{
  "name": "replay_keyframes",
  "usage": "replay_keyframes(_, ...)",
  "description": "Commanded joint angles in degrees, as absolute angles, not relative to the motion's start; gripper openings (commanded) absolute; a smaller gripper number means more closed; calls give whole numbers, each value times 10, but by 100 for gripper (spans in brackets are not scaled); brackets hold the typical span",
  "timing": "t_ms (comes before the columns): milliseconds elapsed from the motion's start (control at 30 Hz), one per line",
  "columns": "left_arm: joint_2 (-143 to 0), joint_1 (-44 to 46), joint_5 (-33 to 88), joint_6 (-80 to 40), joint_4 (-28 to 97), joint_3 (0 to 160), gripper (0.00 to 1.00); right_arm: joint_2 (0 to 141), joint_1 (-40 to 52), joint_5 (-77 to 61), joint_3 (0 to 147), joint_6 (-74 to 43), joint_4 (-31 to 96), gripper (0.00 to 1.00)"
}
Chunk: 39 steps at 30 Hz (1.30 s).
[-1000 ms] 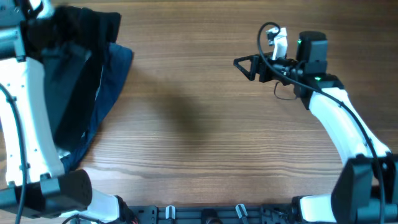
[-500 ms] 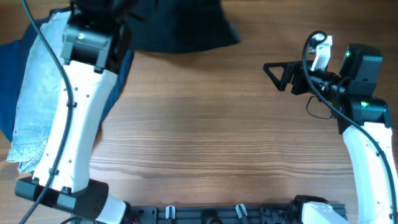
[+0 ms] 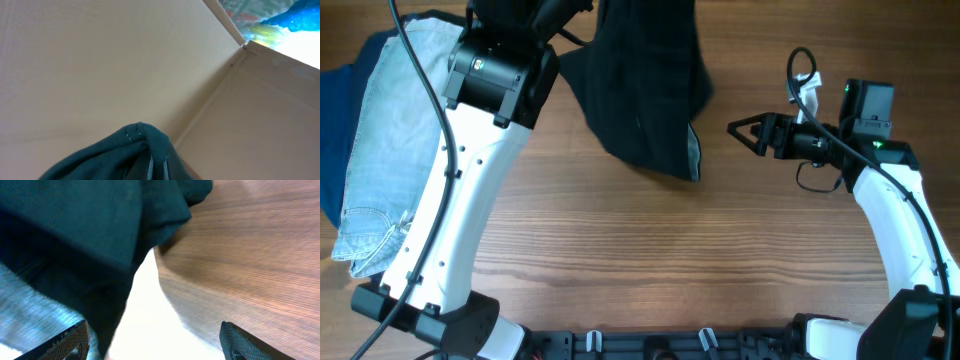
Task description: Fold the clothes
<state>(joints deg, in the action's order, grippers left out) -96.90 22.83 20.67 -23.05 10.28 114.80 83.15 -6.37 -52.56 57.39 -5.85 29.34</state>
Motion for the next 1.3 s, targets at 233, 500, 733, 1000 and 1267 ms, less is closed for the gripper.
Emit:
replay_keyframes(233, -983, 253, 190, -230, 114, 1161, 4, 871, -27, -543, 541, -174, 147, 85)
replay_keyframes(500, -981, 251, 190, -227, 140, 1161, 4, 921, -30, -529, 541, -211, 69, 84)
replay_keyframes(733, -981, 249, 190, -227, 142, 1161, 4, 954, -30, -493, 541, -227, 63, 84)
replay_keyframes(1000, -981, 248, 190, -200, 180, 1161, 4, 1003, -45, -494, 541, -269, -10, 84)
replay_keyframes(1267, -981, 247, 183, -197, 204, 1161, 4, 1021, -43, -500, 541, -281, -37, 82)
